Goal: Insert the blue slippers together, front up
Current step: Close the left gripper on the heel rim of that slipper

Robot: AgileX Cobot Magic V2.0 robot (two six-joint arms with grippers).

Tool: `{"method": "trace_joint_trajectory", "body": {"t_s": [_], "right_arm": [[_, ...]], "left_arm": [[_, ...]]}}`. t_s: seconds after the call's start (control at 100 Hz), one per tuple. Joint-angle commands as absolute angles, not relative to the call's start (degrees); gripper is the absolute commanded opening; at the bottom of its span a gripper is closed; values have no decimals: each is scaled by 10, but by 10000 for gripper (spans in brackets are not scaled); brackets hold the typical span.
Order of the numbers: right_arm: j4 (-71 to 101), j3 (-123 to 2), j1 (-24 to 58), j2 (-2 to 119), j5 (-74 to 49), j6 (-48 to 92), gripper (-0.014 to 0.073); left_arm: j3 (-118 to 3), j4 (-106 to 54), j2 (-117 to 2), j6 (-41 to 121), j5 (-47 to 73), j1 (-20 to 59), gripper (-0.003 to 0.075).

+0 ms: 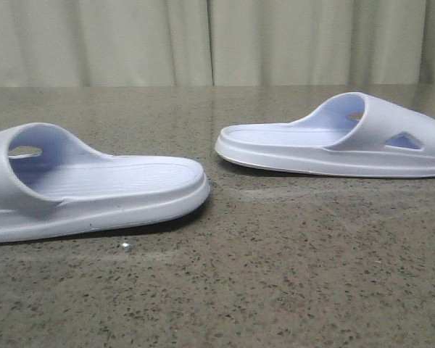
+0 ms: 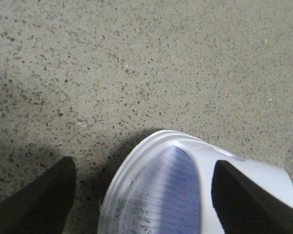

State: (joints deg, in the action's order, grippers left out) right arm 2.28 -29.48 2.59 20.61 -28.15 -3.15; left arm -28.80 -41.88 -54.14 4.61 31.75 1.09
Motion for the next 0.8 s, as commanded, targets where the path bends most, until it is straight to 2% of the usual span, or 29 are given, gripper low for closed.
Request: {"method": "trace_joint_trajectory", "body": {"t_s": [0.0, 0.51, 0.79], "right_arm": [[23, -316, 26, 215, -235, -32, 309], [25, -316, 26, 215, -235, -32, 309], [29, -316, 26, 215, -235, -32, 309]], "left_arm": [[-301, -433, -547, 41, 294, 10, 510], [-272, -442, -573, 27, 291, 10, 510], [-272, -500, -573, 27, 321, 10, 503]]}}
